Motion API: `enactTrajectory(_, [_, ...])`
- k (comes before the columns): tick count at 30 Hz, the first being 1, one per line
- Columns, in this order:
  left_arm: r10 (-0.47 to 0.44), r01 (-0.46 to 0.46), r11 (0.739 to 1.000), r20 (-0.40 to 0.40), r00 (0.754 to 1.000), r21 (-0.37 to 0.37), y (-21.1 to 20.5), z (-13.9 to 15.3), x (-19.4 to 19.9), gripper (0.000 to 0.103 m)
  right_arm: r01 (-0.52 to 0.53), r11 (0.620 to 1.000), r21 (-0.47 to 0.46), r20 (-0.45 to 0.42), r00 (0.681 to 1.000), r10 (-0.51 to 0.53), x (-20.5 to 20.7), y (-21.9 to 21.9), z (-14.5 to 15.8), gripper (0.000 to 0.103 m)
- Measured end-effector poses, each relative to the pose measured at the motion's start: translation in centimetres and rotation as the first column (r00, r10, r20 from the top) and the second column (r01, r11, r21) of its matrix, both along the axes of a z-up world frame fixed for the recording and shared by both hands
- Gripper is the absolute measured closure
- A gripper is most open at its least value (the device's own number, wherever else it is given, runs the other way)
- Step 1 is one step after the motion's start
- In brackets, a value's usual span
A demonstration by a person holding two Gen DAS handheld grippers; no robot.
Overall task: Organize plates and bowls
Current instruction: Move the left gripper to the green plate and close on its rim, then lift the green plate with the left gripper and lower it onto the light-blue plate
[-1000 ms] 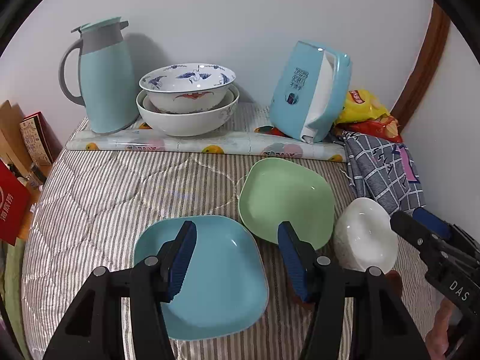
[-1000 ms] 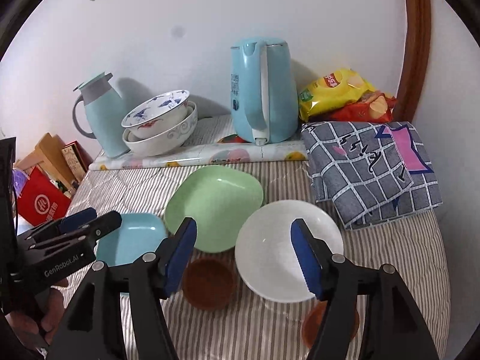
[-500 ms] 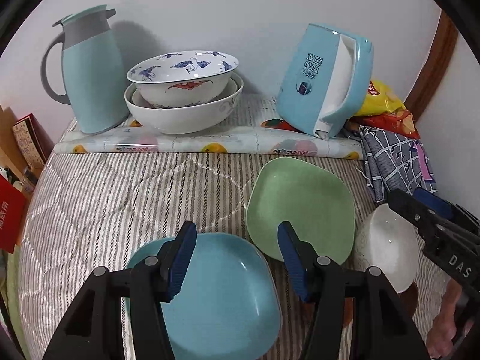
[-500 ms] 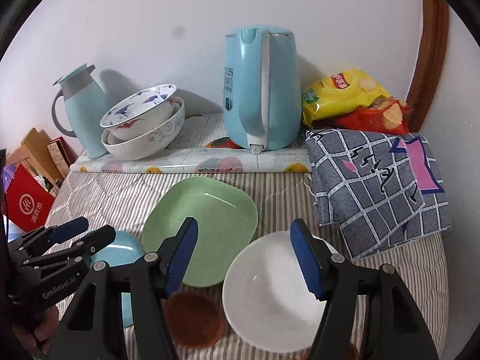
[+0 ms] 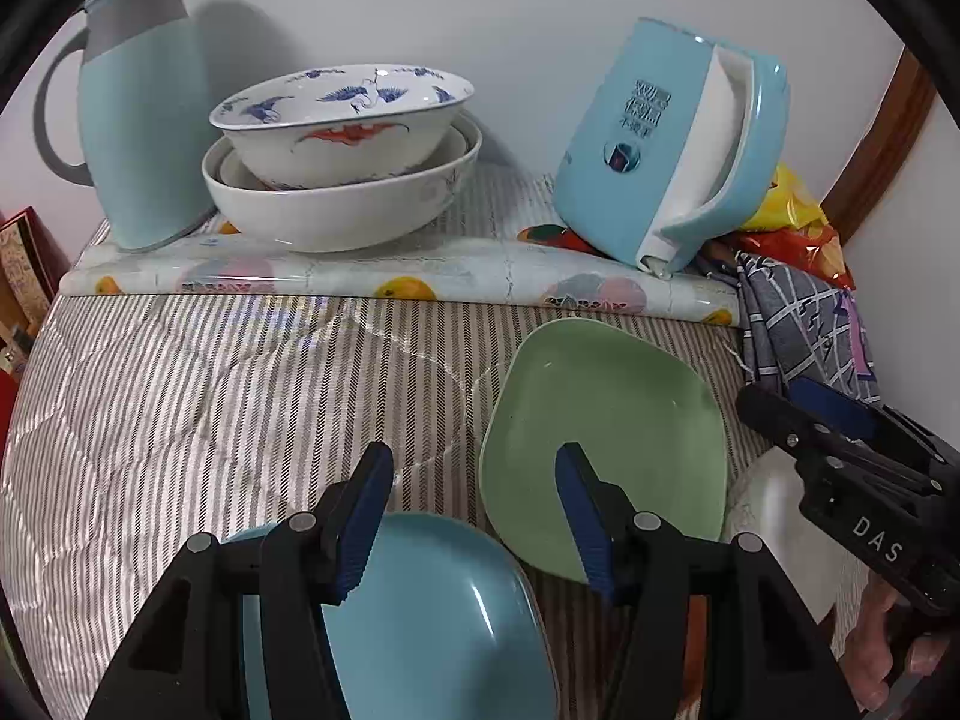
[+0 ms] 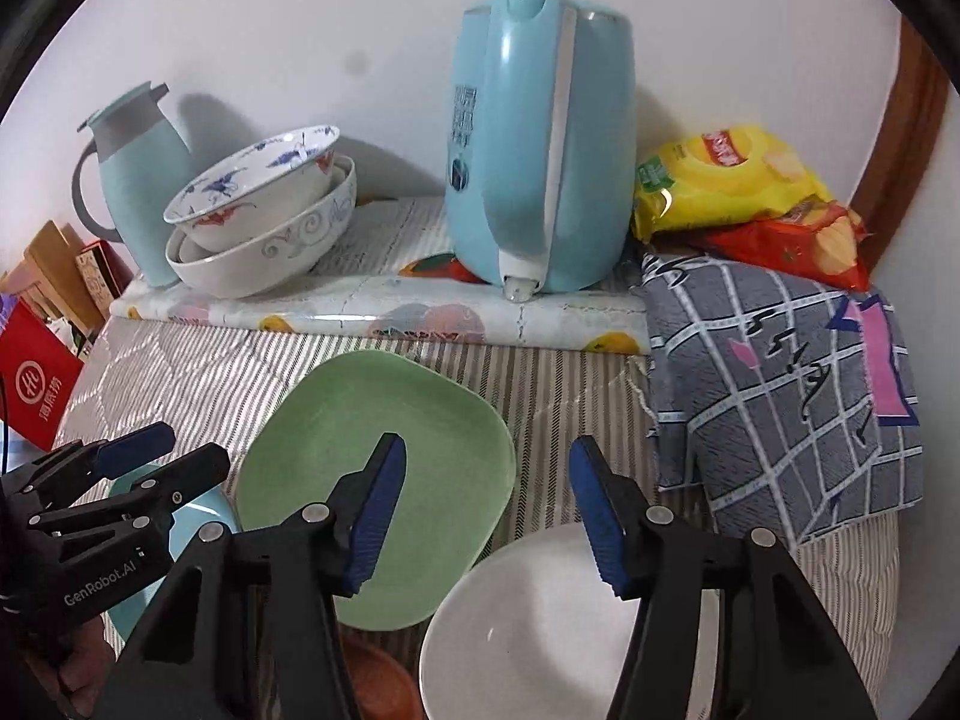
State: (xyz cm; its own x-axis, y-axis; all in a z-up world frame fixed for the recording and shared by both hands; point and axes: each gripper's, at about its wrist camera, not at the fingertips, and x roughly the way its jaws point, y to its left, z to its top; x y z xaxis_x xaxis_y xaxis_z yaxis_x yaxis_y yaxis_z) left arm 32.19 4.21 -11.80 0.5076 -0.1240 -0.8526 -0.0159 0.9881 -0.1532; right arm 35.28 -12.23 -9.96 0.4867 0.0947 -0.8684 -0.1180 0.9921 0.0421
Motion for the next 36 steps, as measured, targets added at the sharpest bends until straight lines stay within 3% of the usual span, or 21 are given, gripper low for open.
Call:
enactTrajectory(8, [-0.001, 0.001, 1.0, -0.018, 1.0, -0.009, -0.2, -1.4, 1.9, 0.049, -0.021, 1.0, -0.016, -0.059, 0.998, 0.02, 1.9, 0.8, -2.2, 0.054])
enactTrajectory(12, [-0.009, 0.009, 1.0, -0.031, 0.999, -0.02, -0.4, -2.1, 2.9, 0.057, -0.017, 1.0, -0.021, -0.084, 0.996, 0.015, 2.7, 1.0, -2.8, 0.056])
enactTrajectory(17, [-0.018, 0.017, 1.0, -0.049, 0.999, -0.022, -0.5, -3.0, 3.8, 0.059, -0.017, 0.999, -0.039, -0.116, 0.993, 0.012, 3.4, 1.3, -3.7, 0.056])
enactTrajectory(22, [-0.02, 0.018, 0.999, -0.078, 0.997, -0.028, -0.9, -4.1, 4.6, 0.066, -0.012, 0.999, -0.039, -0.165, 0.986, 0.005, 3.8, 1.1, -5.2, 0.069])
enactTrajectory(26, [-0.041, 0.041, 0.999, -0.087, 0.995, -0.007, -1.5, -4.9, 4.9, 0.079, -0.006, 0.999, -0.042, -0.183, 0.983, -0.002, 4.0, 1.1, -6.1, 0.082])
enactTrajectory(27, [-0.046, 0.045, 0.999, -0.087, 0.995, -0.013, -1.6, -4.9, 4.9, 0.088, -0.002, 0.999, -0.048, -0.176, 0.984, -0.007, 4.0, 1.0, -6.1, 0.087])
enactTrajectory(30, [-0.038, 0.038, 0.999, -0.078, 0.996, -0.008, -1.5, -4.9, 4.9, 0.09, 0.021, 0.999, -0.043, -0.163, 0.986, -0.028, 3.9, 0.6, -5.9, 0.096])
enactTrajectory(36, [-0.026, 0.026, 1.0, -0.039, 0.999, 0.004, -1.4, -3.7, 4.6, 0.091, 0.032, 0.999, -0.033, -0.108, 0.994, -0.036, 3.6, 0.4, -5.1, 0.097])
